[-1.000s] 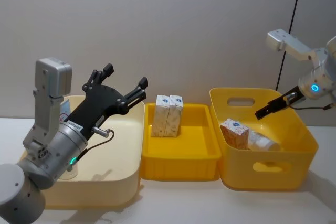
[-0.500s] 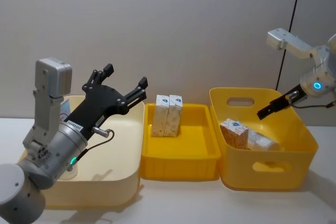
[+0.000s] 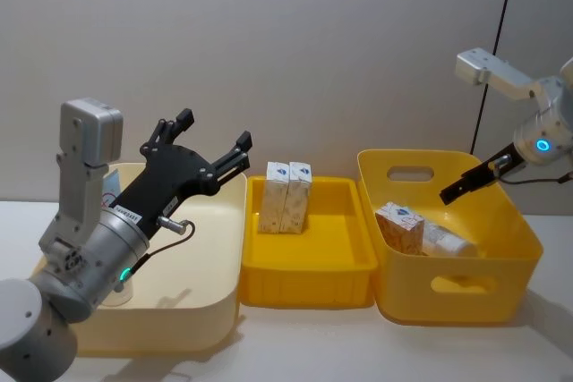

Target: Bimanual collaborative sorting of washing and personal care products

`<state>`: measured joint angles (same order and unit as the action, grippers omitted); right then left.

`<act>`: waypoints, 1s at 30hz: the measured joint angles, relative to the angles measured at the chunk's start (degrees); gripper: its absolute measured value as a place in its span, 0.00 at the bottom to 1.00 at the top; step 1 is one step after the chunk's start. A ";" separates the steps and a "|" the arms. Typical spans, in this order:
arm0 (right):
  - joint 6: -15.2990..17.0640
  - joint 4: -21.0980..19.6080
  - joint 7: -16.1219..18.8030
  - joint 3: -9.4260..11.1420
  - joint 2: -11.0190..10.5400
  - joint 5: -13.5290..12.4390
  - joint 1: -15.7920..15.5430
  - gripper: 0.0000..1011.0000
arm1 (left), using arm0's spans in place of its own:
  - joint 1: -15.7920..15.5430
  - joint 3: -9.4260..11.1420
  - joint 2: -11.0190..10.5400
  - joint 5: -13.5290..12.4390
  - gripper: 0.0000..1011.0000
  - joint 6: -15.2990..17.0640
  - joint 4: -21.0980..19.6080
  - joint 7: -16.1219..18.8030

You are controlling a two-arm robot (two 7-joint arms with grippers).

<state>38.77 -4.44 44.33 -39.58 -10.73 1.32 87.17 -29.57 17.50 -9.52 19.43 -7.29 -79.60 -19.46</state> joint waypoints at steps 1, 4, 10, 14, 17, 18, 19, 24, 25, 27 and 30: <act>-0.01 0.05 0.01 -0.01 0.01 0.01 0.02 0.99 | 0.00 0.00 0.00 0.00 0.99 0.00 0.00 0.00; -0.09 0.17 0.07 -0.03 0.05 0.06 0.08 0.99 | 0.00 0.00 0.00 0.00 0.99 0.00 0.00 0.00; -0.16 0.36 0.19 -0.07 0.09 0.15 0.19 0.99 | 0.00 0.00 0.00 0.00 0.99 0.00 0.00 0.00; -0.18 0.42 0.22 -0.09 0.10 0.18 0.23 0.99 | 0.00 0.00 0.00 0.00 0.99 0.00 0.00 0.00; -0.20 0.46 0.24 -0.11 0.12 0.21 0.24 0.99 | 0.00 0.00 0.00 0.00 0.99 0.00 0.00 0.00; -0.21 0.47 0.25 -0.11 0.13 0.22 0.25 0.99 | 0.00 0.00 0.00 0.00 0.99 0.00 0.00 0.00; -0.22 0.49 0.26 -0.11 0.13 0.22 0.26 0.99 | 0.00 0.00 0.00 0.00 0.99 0.00 0.00 0.00; -0.25 0.53 0.29 -0.11 0.16 0.25 0.29 0.99 | 0.00 0.00 0.00 0.00 0.99 0.00 0.00 0.00; -0.25 0.54 0.29 -0.11 0.16 0.26 0.29 0.99 | 0.00 0.00 0.00 0.00 0.99 0.00 0.00 0.00; -0.25 0.55 0.30 -0.11 0.16 0.27 0.31 0.99 | 0.00 0.00 0.00 0.00 0.99 0.00 0.00 0.00; -0.25 0.56 0.31 -0.11 0.16 0.27 0.32 0.99 | 0.00 0.00 0.00 0.00 0.99 0.00 0.00 0.00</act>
<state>38.52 -3.88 44.63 -39.70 -10.57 1.59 87.49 -29.57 17.50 -9.52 19.43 -7.28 -79.60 -19.46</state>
